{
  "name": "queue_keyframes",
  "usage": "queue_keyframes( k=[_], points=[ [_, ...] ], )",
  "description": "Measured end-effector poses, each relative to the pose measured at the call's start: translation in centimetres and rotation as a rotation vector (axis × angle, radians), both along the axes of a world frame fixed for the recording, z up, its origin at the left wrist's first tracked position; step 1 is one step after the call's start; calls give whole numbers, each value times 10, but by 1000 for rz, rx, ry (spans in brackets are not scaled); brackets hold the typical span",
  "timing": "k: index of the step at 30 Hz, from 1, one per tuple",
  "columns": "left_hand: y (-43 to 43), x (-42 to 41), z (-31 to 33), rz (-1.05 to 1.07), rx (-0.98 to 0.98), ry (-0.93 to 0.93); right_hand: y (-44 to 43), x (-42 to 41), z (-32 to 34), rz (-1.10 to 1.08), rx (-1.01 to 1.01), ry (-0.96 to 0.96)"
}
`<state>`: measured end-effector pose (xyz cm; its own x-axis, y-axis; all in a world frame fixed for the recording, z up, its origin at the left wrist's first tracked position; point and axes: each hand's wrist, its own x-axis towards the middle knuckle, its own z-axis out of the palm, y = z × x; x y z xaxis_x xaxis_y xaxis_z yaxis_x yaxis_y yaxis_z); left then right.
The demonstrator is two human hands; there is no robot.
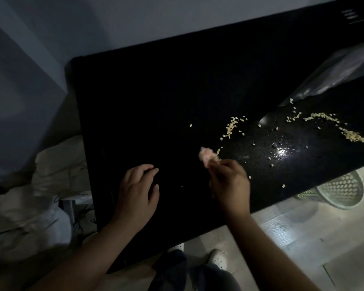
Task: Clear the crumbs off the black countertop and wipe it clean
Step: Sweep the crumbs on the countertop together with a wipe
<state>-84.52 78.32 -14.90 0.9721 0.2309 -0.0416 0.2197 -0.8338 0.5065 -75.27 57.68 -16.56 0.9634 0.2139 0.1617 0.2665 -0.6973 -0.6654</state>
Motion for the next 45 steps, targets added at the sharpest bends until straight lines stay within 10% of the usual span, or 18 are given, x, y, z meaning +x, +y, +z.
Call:
queue_keyframes(
  k=[19,32,45],
  points=[
    [36,1,-1,66,-25,-44,55,-65,2,209,30,28],
    [6,28,3,13,-79,-13,-20,37,18,15,-9,9],
    [15,32,0,-27,-69,40,104,77,23,85,83,-41]
  ],
)
